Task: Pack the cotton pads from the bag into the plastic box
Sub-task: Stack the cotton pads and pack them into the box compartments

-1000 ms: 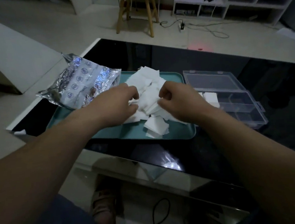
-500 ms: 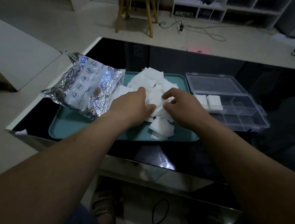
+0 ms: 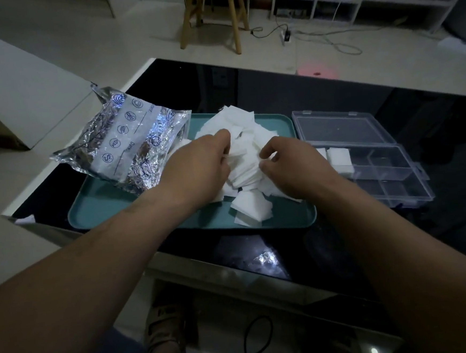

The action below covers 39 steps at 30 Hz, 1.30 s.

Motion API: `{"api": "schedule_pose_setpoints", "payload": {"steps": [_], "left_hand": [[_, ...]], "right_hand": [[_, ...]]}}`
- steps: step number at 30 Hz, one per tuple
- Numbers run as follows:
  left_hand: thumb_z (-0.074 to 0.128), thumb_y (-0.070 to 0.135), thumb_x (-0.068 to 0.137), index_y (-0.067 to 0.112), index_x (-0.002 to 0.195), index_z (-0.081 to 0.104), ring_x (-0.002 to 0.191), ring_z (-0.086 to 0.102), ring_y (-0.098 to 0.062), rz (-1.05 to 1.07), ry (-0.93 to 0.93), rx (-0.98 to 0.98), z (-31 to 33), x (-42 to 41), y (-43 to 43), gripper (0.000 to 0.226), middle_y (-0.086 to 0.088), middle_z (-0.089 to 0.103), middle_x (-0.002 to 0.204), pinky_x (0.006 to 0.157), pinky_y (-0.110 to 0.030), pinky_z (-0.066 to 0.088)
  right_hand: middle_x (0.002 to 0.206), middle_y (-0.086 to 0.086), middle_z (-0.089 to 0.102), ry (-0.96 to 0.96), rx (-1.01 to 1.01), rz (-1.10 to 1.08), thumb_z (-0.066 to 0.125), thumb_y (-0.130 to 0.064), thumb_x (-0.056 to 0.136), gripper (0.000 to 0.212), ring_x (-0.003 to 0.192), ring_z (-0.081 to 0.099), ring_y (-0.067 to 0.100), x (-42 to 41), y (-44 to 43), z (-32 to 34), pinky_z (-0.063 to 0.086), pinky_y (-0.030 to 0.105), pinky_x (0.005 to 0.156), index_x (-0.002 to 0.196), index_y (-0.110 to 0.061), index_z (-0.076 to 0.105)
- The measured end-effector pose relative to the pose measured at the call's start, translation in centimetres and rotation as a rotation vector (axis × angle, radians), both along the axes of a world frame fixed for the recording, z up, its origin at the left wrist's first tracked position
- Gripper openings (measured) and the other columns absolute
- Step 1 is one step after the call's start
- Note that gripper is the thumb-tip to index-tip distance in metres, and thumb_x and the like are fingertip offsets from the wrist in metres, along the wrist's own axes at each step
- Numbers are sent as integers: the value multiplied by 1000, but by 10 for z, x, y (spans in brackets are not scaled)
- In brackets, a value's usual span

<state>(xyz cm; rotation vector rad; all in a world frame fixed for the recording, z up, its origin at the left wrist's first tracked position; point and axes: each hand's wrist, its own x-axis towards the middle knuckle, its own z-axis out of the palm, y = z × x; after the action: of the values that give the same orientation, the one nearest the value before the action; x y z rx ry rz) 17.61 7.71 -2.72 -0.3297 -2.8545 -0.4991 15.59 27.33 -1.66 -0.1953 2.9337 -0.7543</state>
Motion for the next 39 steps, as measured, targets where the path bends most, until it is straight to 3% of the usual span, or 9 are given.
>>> {"api": "schedule_pose_setpoints", "payload": {"steps": [7, 15, 20, 26, 30, 34, 37, 39], "left_hand": [[62, 49, 86, 23, 96, 50, 90, 49, -23, -31, -155, 6, -18, -1, 4, 30, 1, 53, 97, 76, -42, 47], [68, 43, 85, 21, 97, 43, 82, 53, -26, -24, -151, -12, -17, -5, 9, 35, 1, 56, 92, 67, -39, 39], [65, 36, 85, 21, 105, 37, 73, 44, -25, -26, -133, 1, -12, -2, 11, 38, 5, 46, 86, 66, -38, 29], [65, 32, 83, 21, 106, 37, 80, 50, -28, -48, -90, 63, -10, -5, 6, 38, 2, 52, 93, 69, -40, 36], [67, 31, 83, 21, 105, 39, 78, 50, -25, -36, -77, 151, -5, -4, 5, 37, 4, 49, 91, 66, -39, 37], [68, 29, 82, 22, 100, 39, 75, 50, -16, -48, -78, 220, -3, -3, 8, 35, 10, 47, 87, 62, -38, 39], [68, 30, 82, 23, 98, 39, 75, 49, -10, -85, -72, 213, -4, -1, 10, 35, 10, 46, 86, 60, -36, 36], [70, 33, 82, 21, 98, 40, 79, 49, -19, -125, -28, 200, -6, -1, 11, 36, 7, 47, 89, 63, -38, 37]], "right_hand": [[112, -2, 71, -24, 21, 9, 60, -31, 97, 20, 96, 65, 20, 1, -5, 0, 56, 38, 87, 114, -29, 69], [115, -2, 71, -30, 29, 51, 59, -30, 100, 18, 97, 65, 20, 4, -5, 1, 56, 38, 89, 116, -30, 67], [114, -2, 71, -31, 38, 54, 57, -28, 101, 18, 97, 64, 20, 3, -4, 3, 56, 39, 89, 114, -30, 68], [116, 0, 67, 76, -33, -12, 51, -39, 104, 26, 98, 64, 22, 1, -4, 1, 55, 43, 87, 122, -23, 63], [99, 1, 66, 164, -153, -74, 49, -38, 105, 27, 84, 61, 20, 2, -8, 11, 55, 44, 78, 106, -16, 64], [89, 14, 75, -2, -266, -46, 51, -41, 105, 48, 81, 67, 33, 9, -14, 16, 55, 46, 79, 97, 1, 72], [82, 1, 76, -119, -391, -54, 62, -30, 100, 23, 66, 63, 18, 9, -17, 16, 55, 36, 68, 90, -13, 73], [77, 3, 72, -154, -476, -78, 66, -17, 95, 12, 58, 58, 13, 8, -18, 17, 48, 25, 54, 90, -10, 73]]}}
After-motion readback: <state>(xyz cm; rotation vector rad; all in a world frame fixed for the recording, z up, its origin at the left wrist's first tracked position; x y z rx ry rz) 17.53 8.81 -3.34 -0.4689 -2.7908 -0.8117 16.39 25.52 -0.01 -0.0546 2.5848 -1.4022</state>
